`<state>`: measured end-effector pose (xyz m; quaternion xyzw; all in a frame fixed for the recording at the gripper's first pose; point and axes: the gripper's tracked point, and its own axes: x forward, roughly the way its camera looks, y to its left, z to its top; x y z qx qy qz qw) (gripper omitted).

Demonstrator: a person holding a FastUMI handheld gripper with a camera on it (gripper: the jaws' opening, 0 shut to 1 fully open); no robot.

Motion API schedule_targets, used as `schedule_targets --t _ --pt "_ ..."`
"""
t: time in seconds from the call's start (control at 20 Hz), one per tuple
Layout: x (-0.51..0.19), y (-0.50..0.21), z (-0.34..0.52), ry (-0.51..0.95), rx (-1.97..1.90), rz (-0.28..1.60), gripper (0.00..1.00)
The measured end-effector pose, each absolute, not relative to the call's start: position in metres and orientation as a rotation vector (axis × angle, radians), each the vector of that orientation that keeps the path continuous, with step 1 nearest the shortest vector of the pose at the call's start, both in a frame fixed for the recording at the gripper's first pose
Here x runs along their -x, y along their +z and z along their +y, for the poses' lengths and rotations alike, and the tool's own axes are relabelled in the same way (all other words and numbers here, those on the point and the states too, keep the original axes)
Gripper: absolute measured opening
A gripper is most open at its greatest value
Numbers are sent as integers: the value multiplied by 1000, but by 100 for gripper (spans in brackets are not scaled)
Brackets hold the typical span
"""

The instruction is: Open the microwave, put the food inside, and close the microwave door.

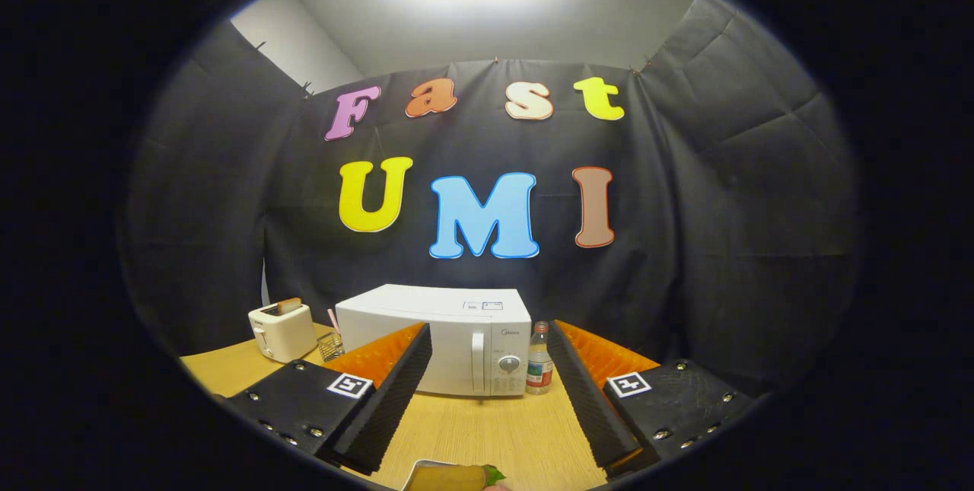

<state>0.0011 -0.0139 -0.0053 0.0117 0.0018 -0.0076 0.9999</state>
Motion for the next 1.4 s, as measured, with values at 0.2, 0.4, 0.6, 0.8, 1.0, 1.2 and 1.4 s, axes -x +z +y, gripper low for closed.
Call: schedule_targets --t 0.2,0.4,0.6,0.8,1.0,1.2,1.4 --pt "-19 -13 -15 -6 -26 15 96" --pt "-50 -20 -11 21 -28 32 97" --pt "-88 -35 -5 57 -31 62 96" --pt "-129 -57 -4 81 -48 115 97" --pt "-170 -88 -7 86 -30 174 97" --pt "-203 -123 -9 90 -38 250 97" --pt "-223 -159 -5 104 -64 340 97"
